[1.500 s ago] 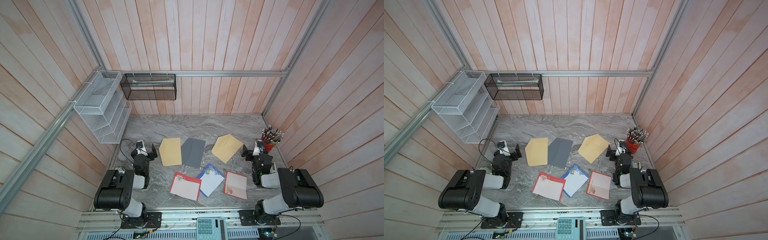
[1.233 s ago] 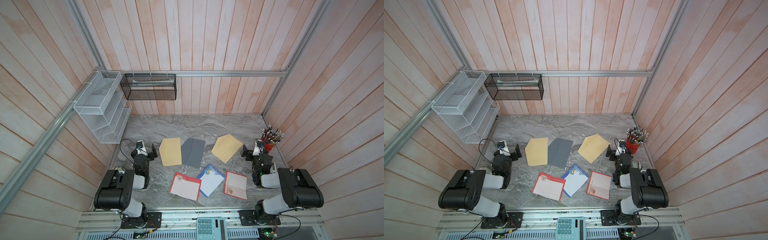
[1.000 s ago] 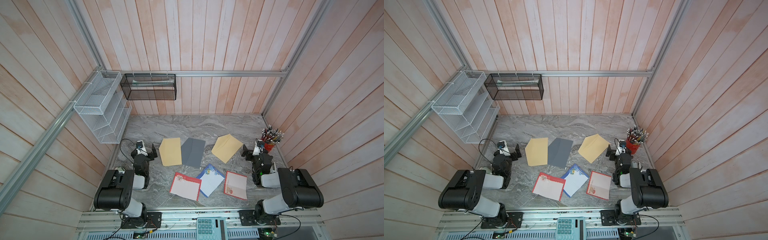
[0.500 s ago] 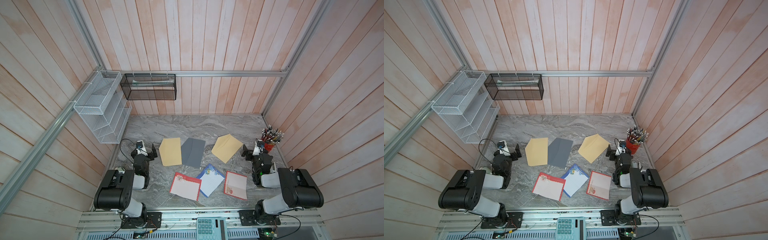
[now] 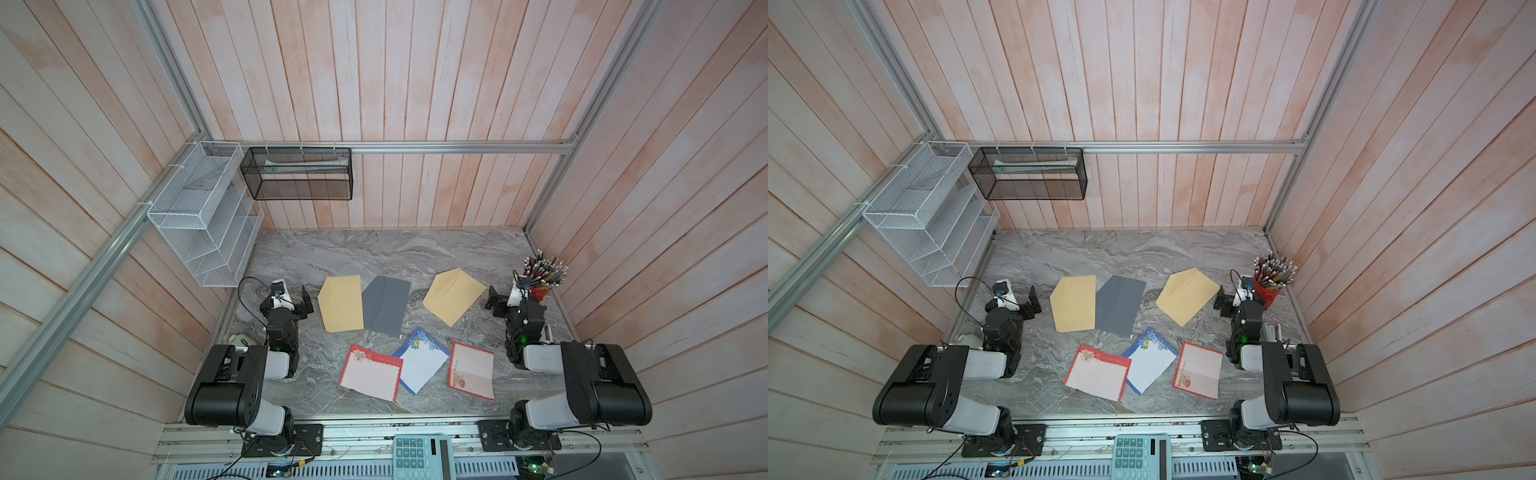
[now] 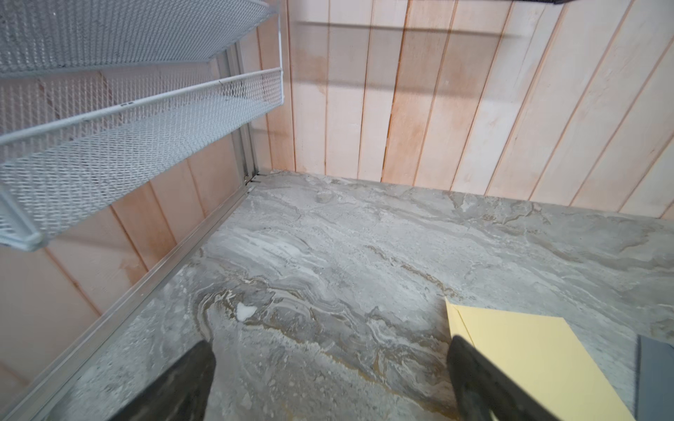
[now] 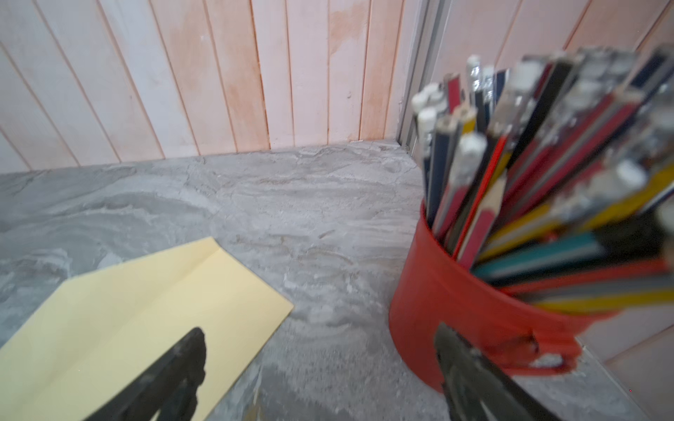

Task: Fold the letter paper in half and place it into the envelope
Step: Pick up the letter paper from the center of the board.

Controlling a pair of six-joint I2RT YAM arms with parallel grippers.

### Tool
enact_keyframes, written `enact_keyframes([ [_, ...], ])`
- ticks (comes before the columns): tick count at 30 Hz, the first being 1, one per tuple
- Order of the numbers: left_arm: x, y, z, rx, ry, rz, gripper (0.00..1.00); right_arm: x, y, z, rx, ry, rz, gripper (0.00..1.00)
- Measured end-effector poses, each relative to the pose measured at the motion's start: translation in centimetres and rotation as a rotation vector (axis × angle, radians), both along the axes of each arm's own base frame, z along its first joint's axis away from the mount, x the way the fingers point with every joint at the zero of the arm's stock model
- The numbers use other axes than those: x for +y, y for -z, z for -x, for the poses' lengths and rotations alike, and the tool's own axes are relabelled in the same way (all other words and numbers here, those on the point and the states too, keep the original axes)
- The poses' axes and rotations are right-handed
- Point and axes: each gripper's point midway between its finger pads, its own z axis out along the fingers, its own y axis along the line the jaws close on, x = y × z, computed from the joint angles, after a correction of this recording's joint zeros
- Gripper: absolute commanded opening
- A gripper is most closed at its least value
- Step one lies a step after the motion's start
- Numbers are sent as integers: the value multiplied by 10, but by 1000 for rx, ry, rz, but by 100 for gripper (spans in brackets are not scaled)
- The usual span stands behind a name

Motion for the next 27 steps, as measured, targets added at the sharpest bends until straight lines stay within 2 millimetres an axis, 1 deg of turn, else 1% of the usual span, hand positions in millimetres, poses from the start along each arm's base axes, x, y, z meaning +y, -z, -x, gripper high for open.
enact_keyframes([
  [1, -4, -14, -1, -6, -3, 6, 100, 1, -29, -11, -35, 16, -3, 99],
  [2, -7, -30, -4, -22, -10, 29, 100, 4, -53, -17, -74, 23, -6, 99],
  [3, -6, -55, -7, -58, -26, 71, 100, 12, -86, -19, -140, 28, -15, 99],
  [4, -4, -80, -8, -107, -43, 131, 100, 23, -115, -16, -211, 24, -50, 99],
  [5, -3, -101, -6, -149, -47, 185, 100, 34, -135, -10, -266, 7, -95, 99],
  [6, -4, -120, -3, -188, -37, 235, 100, 44, -150, -2, -310, -24, -138, 99],
  [7, -6, -133, 2, -214, -9, 271, 100, 49, -158, 7, -343, -53, -177, 99],
  [8, -10, -138, 6, -221, 21, 299, 99, 50, -158, 12, -357, -71, -205, 99],
  [9, -16, -136, 10, -204, 53, 331, 93, 50, -150, 17, -355, -91, -238, 99],
  [10, -22, -130, 12, -171, 84, 365, 87, 51, -137, 20, -325, -108, -264, 99],
  [12, -37, -105, 14, -57, 152, 423, 73, 60, -105, 22, -220, -136, -296, 99],
  [13, -47, -89, 16, 12, 193, 450, 67, 70, -94, 24, -173, -158, -307, 99],
  [15, -66, -56, 26, 155, 268, 514, 62, 98, -86, 33, -120, -226, -328, 99],
  [17, -83, -27, 41, 282, 327, 579, 58, 126, -88, 44, -98, -303, -353, 99],
  [19, -102, 3, 66, 407, 382, 662, 56, 145, -86, 53, -72, -352, -382, 99],
  [21, -116, 23, 92, 502, 420, 718, 56, 158, -77, 57, -31, -376, -401, 99],
  [22, -122, 30, 105, 539, 440, 742, 56, 164, -71, 59, -6, -389, -408, 99],
  [24, -131, 35, 123, 579, 471, 773, 54, 177, -58, 63, 44, -411, -413, 99],
  [27, -141, 35, 140, 600, 520, 813, 53, 194, -42, 67, 101, -443, -413, 99],
])
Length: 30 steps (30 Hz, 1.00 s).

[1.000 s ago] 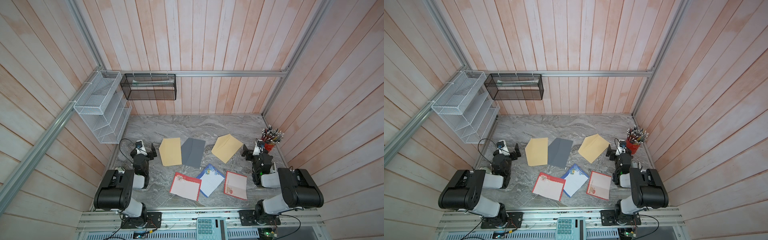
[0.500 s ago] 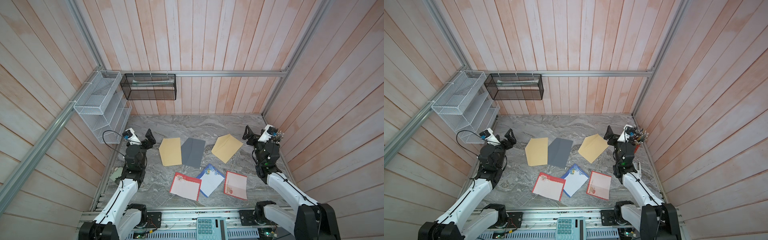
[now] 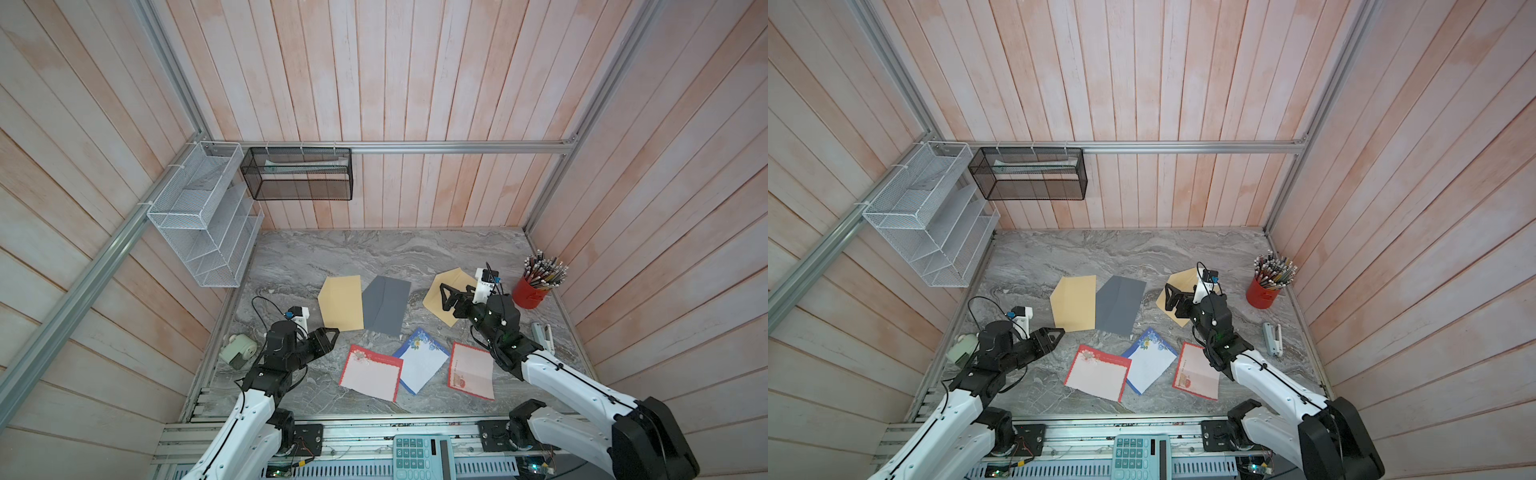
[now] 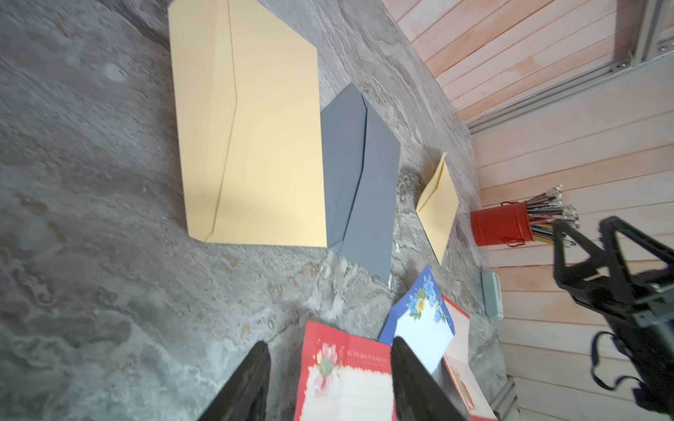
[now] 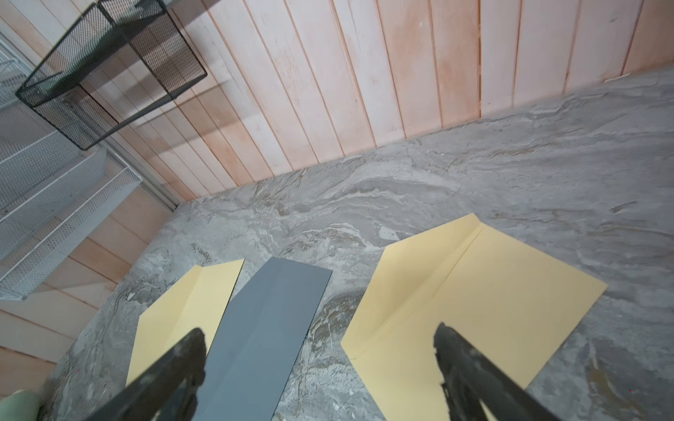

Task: Fold the letter paper in half and place it into the envelope
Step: Pick up the letter paper from the center of the board.

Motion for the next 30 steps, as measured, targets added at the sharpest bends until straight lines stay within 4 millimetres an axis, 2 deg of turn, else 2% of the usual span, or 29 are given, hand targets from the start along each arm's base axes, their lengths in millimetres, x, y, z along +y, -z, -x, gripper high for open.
enact_keyframes([
  [5, -20, 20, 25, 80, 96, 39, 50, 13, 15, 3, 42, -33, 13, 99],
  [10, -39, 38, 47, 163, 194, 26, 46, 16, 15, 5, 43, -39, 8, 99],
  [16, -48, 58, 66, 221, 253, 10, 46, 16, 10, 5, 33, -39, -3, 99],
  [21, -46, 67, 73, 254, 252, -2, 46, 16, 9, 5, 33, -35, -16, 99],
  [30, -39, 64, 70, 236, 217, -27, 48, 15, 8, 6, 32, -34, -21, 99],
])
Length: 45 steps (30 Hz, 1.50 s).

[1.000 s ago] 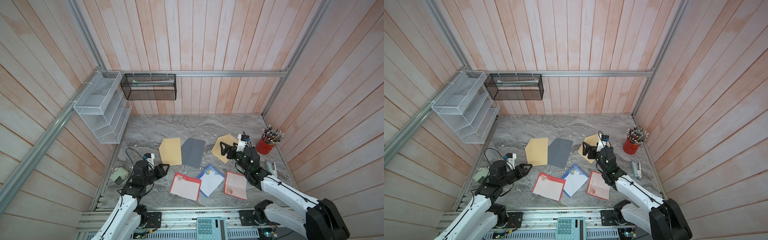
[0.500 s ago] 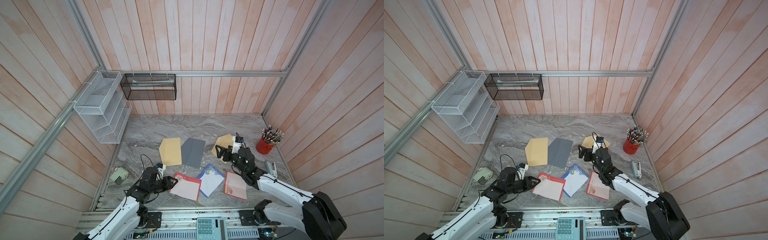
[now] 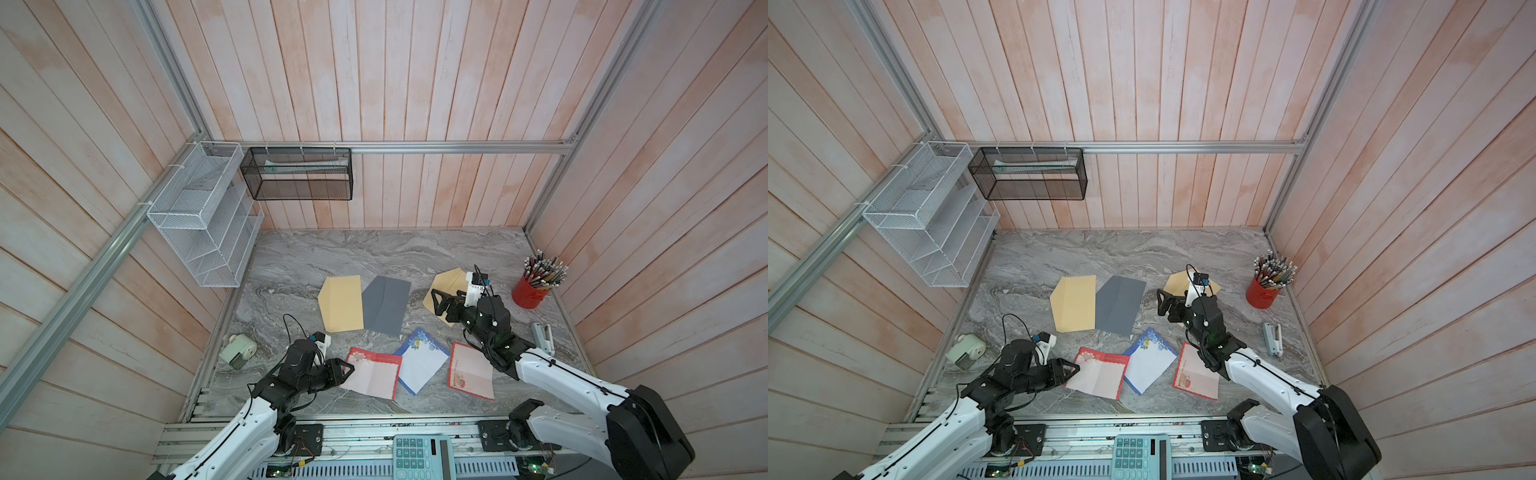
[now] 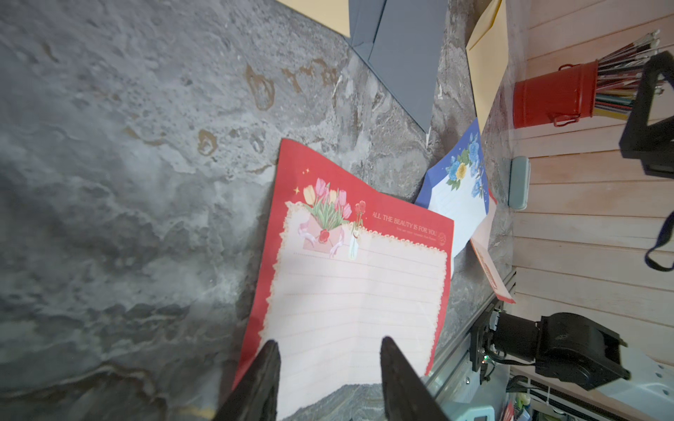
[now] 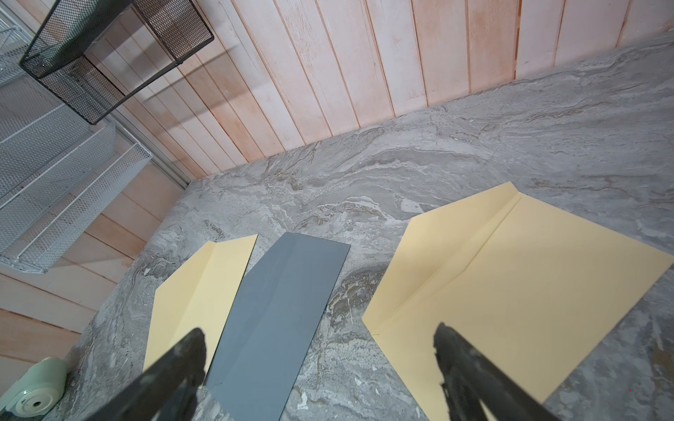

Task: Fold the letter paper in half and place it into the envelope
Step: Pick up the letter paper from the center of the board.

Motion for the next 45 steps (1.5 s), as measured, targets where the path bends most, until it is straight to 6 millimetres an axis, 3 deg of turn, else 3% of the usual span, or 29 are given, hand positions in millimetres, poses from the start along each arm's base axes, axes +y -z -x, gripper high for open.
enact_keyframes([
  [11, 6, 15, -1, 50, -20, -63, 49, -1, -11, 2, -22, 2, -28, 98],
  [16, 5, 15, -5, 40, -16, -65, 49, 10, -6, 11, 16, -45, -49, 90],
  [20, 2, 15, -8, 33, -12, -55, 49, 40, 11, 38, 116, -149, -76, 85],
  [24, -1, 11, -11, 17, -12, -38, 49, 73, 34, 80, 248, -264, -116, 82],
  [32, -2, 6, -14, -9, -18, -17, 49, 93, 91, 136, 532, -324, -179, 70],
  [35, -3, 5, -15, -16, -21, -11, 49, 99, 102, 148, 598, -337, -184, 64],
  [45, -5, 8, -14, -17, -18, 9, 49, 102, 117, 155, 689, -327, -232, 55],
])
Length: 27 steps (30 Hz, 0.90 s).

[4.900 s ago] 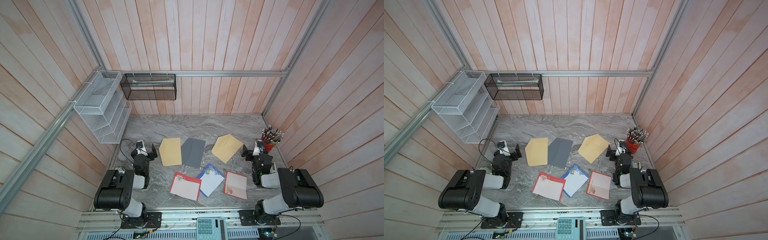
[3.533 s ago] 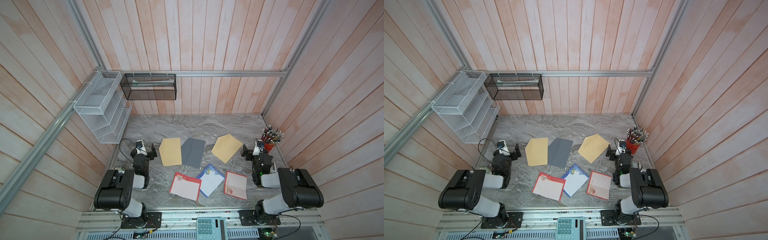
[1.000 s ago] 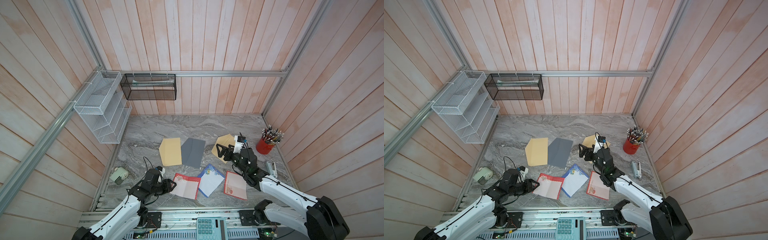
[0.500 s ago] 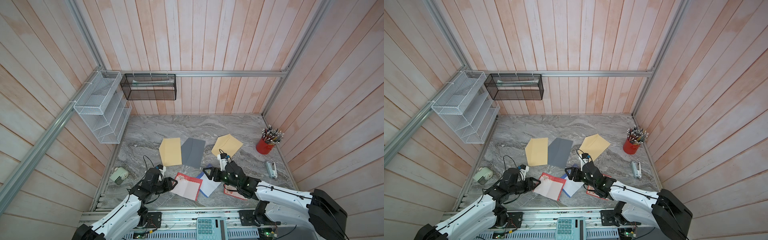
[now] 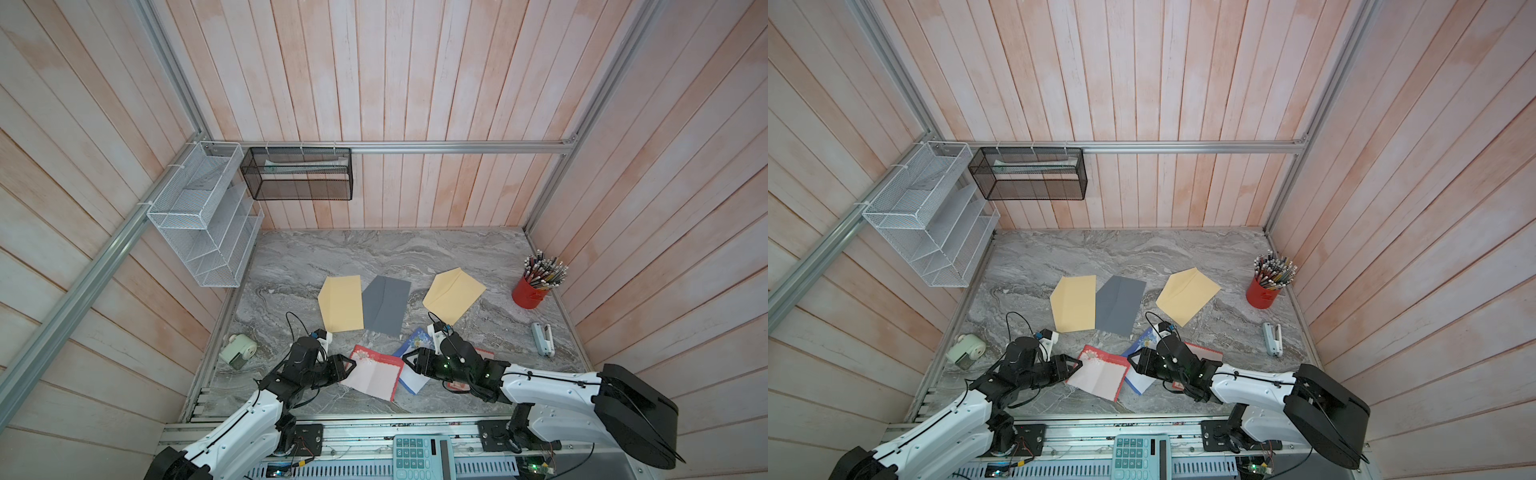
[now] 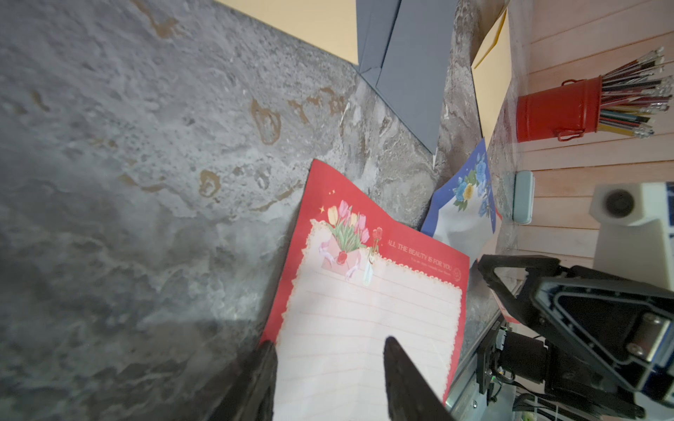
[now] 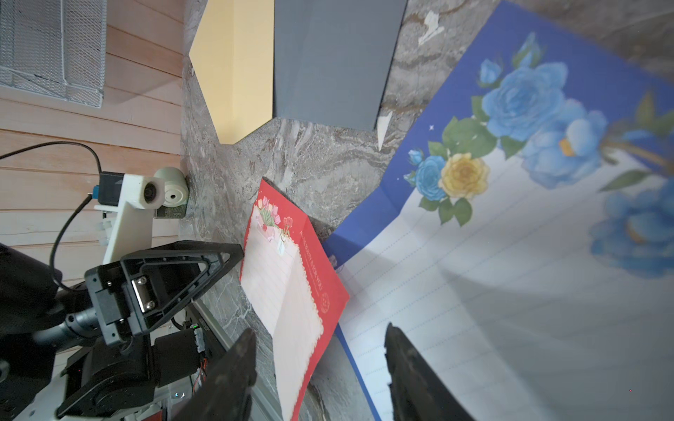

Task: Fold the letter paper in half and place it into the envelope
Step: Pick up the letter paper from the center of the board.

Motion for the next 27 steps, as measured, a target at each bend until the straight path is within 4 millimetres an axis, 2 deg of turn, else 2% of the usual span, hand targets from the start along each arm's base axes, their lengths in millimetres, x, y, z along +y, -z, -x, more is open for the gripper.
enact_keyframes([
  [5, -1, 1, 1, 3, 0, 13, 49, 7, 3, 3, 19, -27, -20, 52],
  [8, -1, 3, 2, 6, -3, 20, 49, 13, 10, 6, 38, -58, -19, 47],
  [11, -2, 3, 2, 10, -6, 29, 49, 20, 15, 9, 58, -95, -13, 35],
  [17, -3, -1, 1, -2, -11, 45, 49, 30, 10, 8, 53, -140, -43, 8],
  [22, -3, -9, -3, -28, -28, 64, 49, 32, -1, -5, 19, -140, -62, 1],
  [27, -1, -21, -11, -70, -56, 62, 52, 29, -14, -34, -47, -129, -55, 0],
])
